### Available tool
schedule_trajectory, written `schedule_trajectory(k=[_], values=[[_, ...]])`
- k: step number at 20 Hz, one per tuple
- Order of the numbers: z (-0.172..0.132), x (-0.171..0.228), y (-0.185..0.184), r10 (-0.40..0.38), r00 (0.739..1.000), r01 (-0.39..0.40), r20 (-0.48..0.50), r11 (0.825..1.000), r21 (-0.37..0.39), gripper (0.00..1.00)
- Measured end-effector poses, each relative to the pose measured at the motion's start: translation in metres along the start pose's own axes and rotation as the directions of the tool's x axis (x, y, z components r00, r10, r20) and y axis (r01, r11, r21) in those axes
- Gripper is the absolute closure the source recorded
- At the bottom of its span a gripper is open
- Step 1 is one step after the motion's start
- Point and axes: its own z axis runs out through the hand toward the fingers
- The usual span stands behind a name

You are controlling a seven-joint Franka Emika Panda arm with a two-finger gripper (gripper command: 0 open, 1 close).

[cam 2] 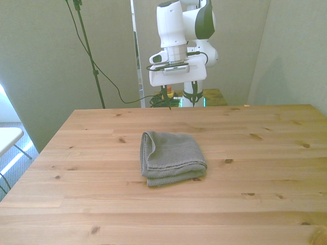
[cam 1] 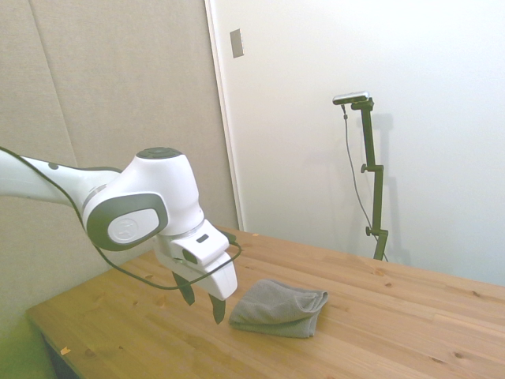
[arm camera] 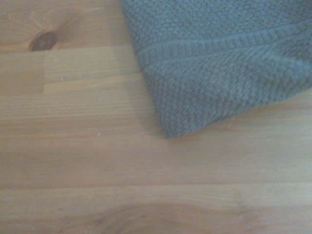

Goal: Fold the towel

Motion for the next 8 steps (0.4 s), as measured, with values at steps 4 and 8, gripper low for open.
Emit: schedule_trajectory(k=[4,8], values=[[-0.001,-0.015,-0.001,0.008,1.0,-0.008,-0.018,1.0,-0.021,0.0],[0.007,-0.02,0.005,0.031,0.999,-0.032,-0.024,0.998,-0.058,0.0]])
